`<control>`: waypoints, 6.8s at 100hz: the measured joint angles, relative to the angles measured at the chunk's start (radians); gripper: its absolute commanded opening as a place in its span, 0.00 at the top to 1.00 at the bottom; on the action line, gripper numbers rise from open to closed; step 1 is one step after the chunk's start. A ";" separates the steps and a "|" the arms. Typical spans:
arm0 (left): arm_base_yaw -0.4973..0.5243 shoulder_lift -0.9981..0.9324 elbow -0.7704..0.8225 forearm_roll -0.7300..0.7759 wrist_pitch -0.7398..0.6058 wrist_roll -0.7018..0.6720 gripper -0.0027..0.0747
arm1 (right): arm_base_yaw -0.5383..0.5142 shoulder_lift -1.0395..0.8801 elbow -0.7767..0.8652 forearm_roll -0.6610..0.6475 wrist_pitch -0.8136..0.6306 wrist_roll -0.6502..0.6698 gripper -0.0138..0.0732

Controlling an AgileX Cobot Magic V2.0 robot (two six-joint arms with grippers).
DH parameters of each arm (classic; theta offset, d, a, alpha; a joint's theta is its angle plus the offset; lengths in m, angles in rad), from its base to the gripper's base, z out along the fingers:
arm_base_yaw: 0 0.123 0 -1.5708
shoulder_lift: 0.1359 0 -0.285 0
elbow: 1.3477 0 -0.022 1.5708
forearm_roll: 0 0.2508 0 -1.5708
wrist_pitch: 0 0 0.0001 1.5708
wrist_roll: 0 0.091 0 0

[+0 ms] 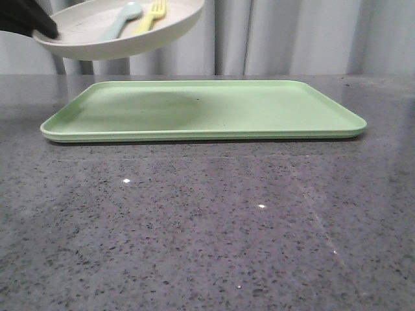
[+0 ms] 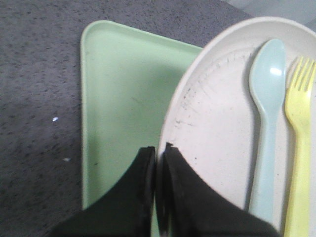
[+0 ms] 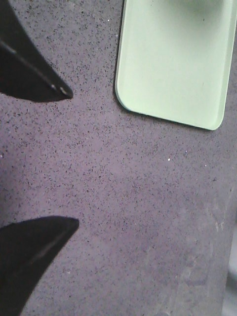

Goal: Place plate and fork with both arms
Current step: 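Carry the plate over the green tray and lower it onto it, then open the left gripper and withdraw it from the plate, then lower the right gripper over the yellow fork in the plate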

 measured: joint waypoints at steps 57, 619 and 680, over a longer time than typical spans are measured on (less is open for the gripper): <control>-0.257 0.179 -0.058 0.182 -0.241 -0.327 0.99 | 0.000 0.000 0.000 0.000 0.000 0.000 0.27; 0.094 -0.993 0.621 0.851 0.045 -0.372 0.41 | 0.000 0.165 -0.182 0.179 0.052 0.000 0.27; 0.094 -0.993 0.621 0.851 0.045 -0.372 0.41 | 0.272 0.813 -0.647 0.204 0.082 0.128 0.27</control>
